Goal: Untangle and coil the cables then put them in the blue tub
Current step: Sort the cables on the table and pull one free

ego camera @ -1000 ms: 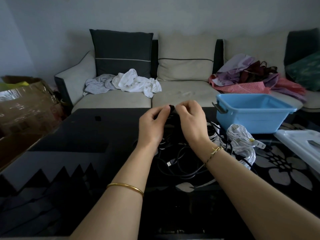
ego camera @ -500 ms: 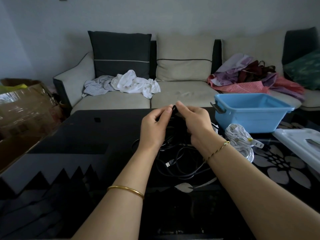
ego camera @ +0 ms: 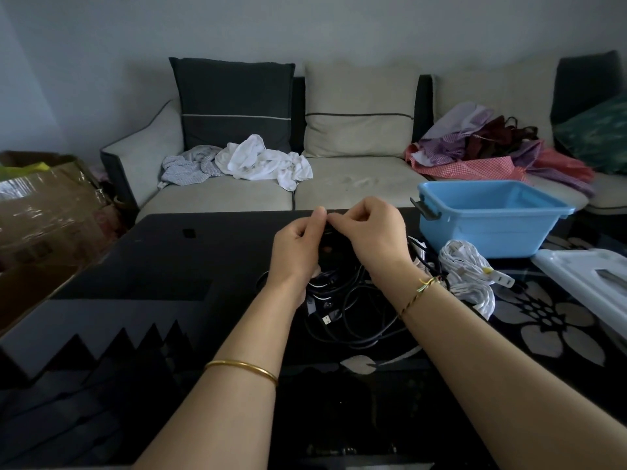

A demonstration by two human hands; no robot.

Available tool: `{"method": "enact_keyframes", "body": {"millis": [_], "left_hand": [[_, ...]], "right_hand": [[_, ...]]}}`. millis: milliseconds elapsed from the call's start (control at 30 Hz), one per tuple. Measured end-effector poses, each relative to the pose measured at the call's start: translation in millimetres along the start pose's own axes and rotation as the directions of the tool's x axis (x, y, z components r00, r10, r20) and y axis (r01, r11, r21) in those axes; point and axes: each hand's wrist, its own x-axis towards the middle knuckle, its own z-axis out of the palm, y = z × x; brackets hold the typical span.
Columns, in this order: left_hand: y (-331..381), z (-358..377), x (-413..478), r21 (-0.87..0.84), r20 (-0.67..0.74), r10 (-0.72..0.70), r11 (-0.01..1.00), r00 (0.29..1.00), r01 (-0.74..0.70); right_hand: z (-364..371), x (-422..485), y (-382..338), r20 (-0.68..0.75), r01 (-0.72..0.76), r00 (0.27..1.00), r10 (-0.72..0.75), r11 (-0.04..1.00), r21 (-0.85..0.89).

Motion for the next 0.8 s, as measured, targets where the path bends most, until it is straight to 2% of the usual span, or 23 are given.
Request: {"method": "enact_keyframes", "body": {"millis": [167, 267, 333, 467, 633, 800], "left_hand": [[-2, -4, 0, -0.006, 0.118, -0.034, 0.999, 0.992, 0.035], [-3, -6, 1, -0.020, 0.161, -0.065, 0.997, 0.985, 0.069], [-3, -7, 2, -0.019, 0.143, -0.069, 0.997, 0.987, 0.073], [-1, -10, 10, -0.098, -0.004, -0.069, 0.993, 0.998, 0.068], [1, -16, 15, -0.173, -0.040, -0.073, 0.983, 0.997, 0.065], [0, -20, 16, -0.176, -0.028, -0.042, 0.984, 0.999, 0.036]], "right_hand": [[-1, 5, 6, 0.036, 0.012, 0.999, -0.009, 0.997, -0.076], [-4, 7, 11, 0.066, -0.012, 0.998, 0.012, 1.000, -0.013], [-6, 7, 12, 0.080, -0.030, 0.996, 0.027, 0.999, 0.039], [-11, 4, 12, 0.151, -0.036, 0.988, 0.022, 0.995, 0.091], [-17, -3, 8, 0.237, 0.142, 0.966, -0.108, 0.981, -0.129], [-12, -11, -2, 0.281, 0.361, 0.923, -0.263, 0.843, -0.398]]}}
